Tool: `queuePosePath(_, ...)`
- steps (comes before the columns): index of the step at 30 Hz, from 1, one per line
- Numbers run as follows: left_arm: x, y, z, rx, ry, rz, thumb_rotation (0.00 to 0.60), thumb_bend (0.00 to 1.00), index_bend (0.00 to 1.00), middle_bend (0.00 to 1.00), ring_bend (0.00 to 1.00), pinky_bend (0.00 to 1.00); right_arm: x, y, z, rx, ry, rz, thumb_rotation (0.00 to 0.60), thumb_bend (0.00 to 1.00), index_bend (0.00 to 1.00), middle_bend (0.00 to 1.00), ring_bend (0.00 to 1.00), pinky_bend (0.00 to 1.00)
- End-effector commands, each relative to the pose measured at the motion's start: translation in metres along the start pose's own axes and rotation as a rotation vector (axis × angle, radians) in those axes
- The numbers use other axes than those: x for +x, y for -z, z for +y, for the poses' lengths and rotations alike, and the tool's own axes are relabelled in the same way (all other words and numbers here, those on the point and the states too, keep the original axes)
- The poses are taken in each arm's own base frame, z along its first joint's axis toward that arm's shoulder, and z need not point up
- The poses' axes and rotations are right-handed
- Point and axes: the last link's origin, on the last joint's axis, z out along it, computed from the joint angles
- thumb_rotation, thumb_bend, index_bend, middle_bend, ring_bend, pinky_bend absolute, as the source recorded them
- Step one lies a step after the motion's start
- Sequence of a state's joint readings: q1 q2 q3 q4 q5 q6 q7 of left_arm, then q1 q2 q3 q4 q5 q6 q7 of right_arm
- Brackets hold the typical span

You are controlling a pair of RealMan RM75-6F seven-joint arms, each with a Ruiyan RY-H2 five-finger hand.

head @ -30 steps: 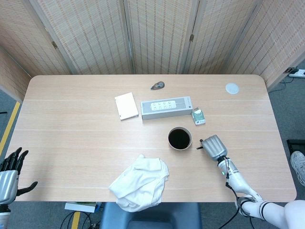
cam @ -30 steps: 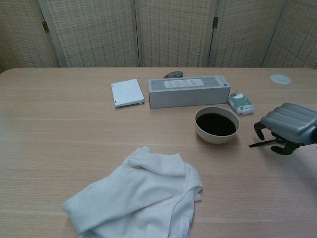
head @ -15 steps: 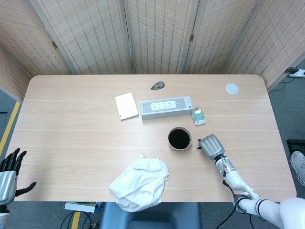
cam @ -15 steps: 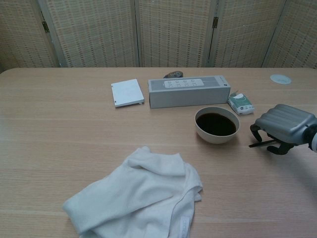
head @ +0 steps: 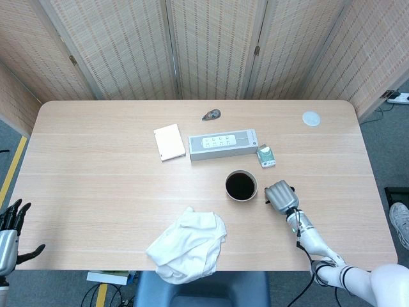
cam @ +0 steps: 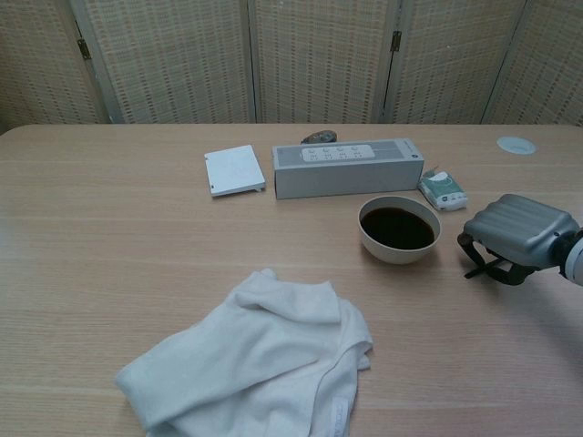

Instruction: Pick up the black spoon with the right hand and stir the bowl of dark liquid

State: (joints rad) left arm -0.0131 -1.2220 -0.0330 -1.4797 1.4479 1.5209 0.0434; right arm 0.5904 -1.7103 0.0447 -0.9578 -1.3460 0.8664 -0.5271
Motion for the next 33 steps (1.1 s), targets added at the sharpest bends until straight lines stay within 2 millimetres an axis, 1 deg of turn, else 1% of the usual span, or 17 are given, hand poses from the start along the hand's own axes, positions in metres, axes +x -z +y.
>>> queuePosePath(1,-0.001,0.001,-0.001,0.004,0.000,-0.002,0.600,0.16,0.09,0.04,0.09,0.16,0.000,-0.001,-0.001,0.002,0.004,0.000,0.600,0.30,0.48,0.92,1.00,1.00)
queuePosePath(6,-0.002,0.002,-0.002,0.008,0.001,-0.002,0.600,0.16,0.09,0.04,0.09,0.16,0.001,-0.003,-0.002,0.002,0.006,0.004,0.600,0.31,0.48,0.92,1.00,1.00)
queuePosePath(12,-0.002,0.003,-0.004,0.009,-0.001,-0.003,0.600,0.16,0.09,0.04,0.09,0.16,-0.001,-0.006,-0.003,-0.003,-0.006,0.006,0.600,0.33,0.50,0.92,1.00,1.00)
queuePosePath(20,-0.001,0.002,-0.004,0.011,-0.005,-0.002,0.600,0.16,0.09,0.04,0.09,0.16,0.007,-0.008,0.006,-0.019,-0.058,0.051,0.600,0.39,0.57,0.93,1.00,1.00)
queuePosePath(28,0.000,-0.001,0.000,-0.002,-0.017,0.003,0.600,0.16,0.09,0.04,0.09,0.16,0.022,-0.001,0.021,-0.050,-0.146,0.135,0.600,0.44,0.64,0.94,1.00,1.00)
queuePosePath(33,0.002,-0.002,0.004,-0.011,-0.024,0.003,0.600,0.16,0.09,0.04,0.09,0.16,0.039,0.009,0.034,-0.065,-0.276,0.205,0.600,0.45,0.68,0.94,1.00,1.00)
